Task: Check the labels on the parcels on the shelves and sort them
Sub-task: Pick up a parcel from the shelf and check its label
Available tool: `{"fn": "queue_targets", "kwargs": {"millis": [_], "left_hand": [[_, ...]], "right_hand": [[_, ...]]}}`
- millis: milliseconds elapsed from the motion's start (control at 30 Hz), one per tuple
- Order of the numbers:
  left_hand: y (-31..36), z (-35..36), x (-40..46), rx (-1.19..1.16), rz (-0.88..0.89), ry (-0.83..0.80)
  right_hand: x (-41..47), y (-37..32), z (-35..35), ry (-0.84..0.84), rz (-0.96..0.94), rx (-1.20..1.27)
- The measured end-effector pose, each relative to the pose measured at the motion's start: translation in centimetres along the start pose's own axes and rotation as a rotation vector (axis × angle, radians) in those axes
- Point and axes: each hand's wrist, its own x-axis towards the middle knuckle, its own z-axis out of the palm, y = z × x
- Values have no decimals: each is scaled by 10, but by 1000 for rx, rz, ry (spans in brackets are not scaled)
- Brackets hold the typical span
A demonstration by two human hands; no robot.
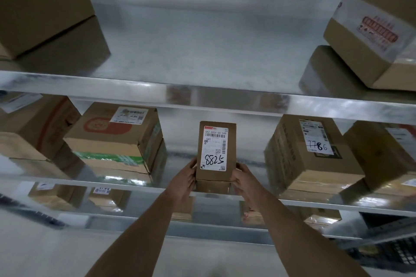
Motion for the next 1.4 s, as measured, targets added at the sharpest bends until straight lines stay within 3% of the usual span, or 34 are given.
{"fn": "queue_targets", "kwargs": {"millis": [533, 667, 833, 1000, 1267, 1400], "left_hand": [[8, 6, -5, -60, -1, -18], [5, 1, -3, -90, -17, -37], [-2, -11, 2, -174, -79, 37], [-7, -22, 11, -274, -77, 98], [-18, -19, 17, -75, 63, 68], [-17, -14, 27, -47, 40, 111]], "right_hand": [[-13, -11, 3, -39, -13, 25], [-10, -8, 5, 23, 10, 101], [-5, -5, 4, 84, 62, 232], [-10, -13, 7, 6, 25, 295], [-16, -9, -1, -65, -86, 289], [-18, -7, -2, -64, -100, 261]]}}
